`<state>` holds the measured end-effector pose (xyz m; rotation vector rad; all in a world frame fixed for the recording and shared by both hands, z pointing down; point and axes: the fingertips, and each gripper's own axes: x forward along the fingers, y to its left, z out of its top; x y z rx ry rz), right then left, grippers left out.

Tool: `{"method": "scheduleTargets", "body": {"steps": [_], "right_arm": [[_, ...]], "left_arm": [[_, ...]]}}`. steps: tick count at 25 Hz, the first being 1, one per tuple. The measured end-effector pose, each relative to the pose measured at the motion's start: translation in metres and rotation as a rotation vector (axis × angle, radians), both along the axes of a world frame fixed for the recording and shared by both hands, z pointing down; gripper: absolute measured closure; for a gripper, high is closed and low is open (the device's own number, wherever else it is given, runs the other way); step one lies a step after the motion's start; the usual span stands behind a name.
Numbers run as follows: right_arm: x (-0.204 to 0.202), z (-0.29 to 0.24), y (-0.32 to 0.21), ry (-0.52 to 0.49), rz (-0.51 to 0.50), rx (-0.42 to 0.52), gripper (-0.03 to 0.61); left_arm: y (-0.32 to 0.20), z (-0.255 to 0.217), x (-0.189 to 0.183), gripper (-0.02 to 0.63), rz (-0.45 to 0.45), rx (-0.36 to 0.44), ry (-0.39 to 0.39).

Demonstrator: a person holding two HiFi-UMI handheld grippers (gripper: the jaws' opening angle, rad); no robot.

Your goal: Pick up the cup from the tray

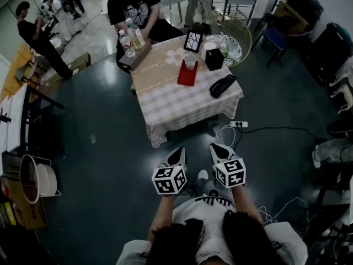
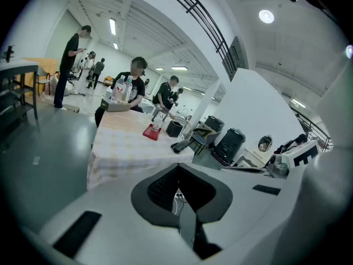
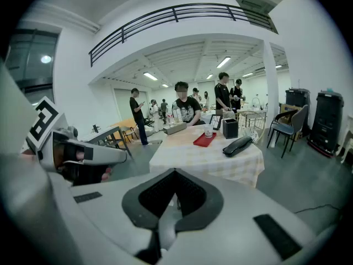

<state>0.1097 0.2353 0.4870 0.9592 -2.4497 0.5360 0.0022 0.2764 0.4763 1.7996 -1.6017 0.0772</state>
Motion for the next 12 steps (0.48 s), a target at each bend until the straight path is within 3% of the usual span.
{"method": "scheduleTargets", "body": {"steps": [5, 12], "right_arm": [[0.001, -0.001, -0.007, 0.028, -0.015, 0.023, 0.574], [0.007, -0.004, -0.022, -0.007, 0.003, 0.015, 0.574]], "left_arm": [[-0.008, -0.003, 0.001, 0.606, -0.004, 0.002, -0.014], [-0.019, -0.002, 0.009, 0.606, -0.002, -0.013, -0.042]]}}
